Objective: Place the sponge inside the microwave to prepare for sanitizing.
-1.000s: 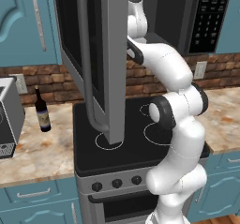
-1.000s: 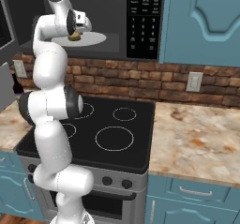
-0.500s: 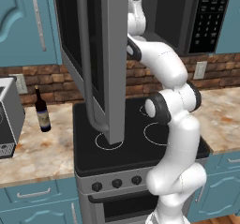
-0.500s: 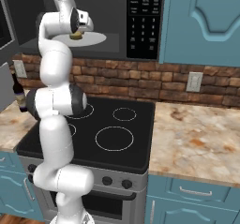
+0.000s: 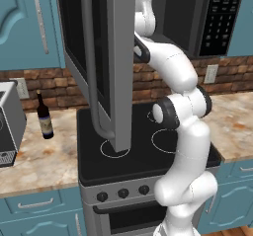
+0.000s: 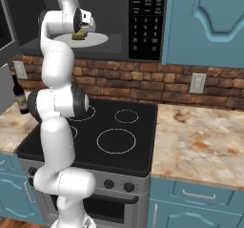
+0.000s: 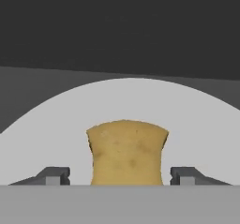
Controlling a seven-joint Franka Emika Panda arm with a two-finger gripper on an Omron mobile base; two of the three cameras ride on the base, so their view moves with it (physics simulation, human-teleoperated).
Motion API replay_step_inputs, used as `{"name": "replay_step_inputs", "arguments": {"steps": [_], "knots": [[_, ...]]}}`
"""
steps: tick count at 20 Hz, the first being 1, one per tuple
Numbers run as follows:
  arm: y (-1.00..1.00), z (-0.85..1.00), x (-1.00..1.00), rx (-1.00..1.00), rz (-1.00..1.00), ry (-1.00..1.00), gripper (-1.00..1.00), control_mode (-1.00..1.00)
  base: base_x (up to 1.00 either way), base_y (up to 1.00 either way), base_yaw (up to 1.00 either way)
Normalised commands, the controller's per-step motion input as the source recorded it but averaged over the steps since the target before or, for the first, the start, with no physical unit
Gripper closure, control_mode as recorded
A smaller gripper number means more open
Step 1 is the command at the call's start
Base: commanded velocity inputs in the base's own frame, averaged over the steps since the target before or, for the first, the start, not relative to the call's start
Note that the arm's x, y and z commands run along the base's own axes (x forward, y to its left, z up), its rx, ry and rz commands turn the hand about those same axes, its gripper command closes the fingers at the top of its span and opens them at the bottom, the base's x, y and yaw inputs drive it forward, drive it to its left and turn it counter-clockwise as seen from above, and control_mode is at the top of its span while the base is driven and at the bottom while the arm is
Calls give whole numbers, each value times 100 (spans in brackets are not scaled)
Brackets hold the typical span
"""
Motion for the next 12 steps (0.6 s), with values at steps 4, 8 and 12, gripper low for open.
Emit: {"name": "replay_step_inputs", "arguments": {"steps": [4, 8, 12], "knots": [[0, 0, 0, 0, 0, -13, -100, -100, 0, 0, 0], [0, 2, 0, 0, 0, -13, -100, -100, 0, 0, 0], [0, 2, -34, 0, 0, -15, -100, -100, 0, 0, 0]]}}
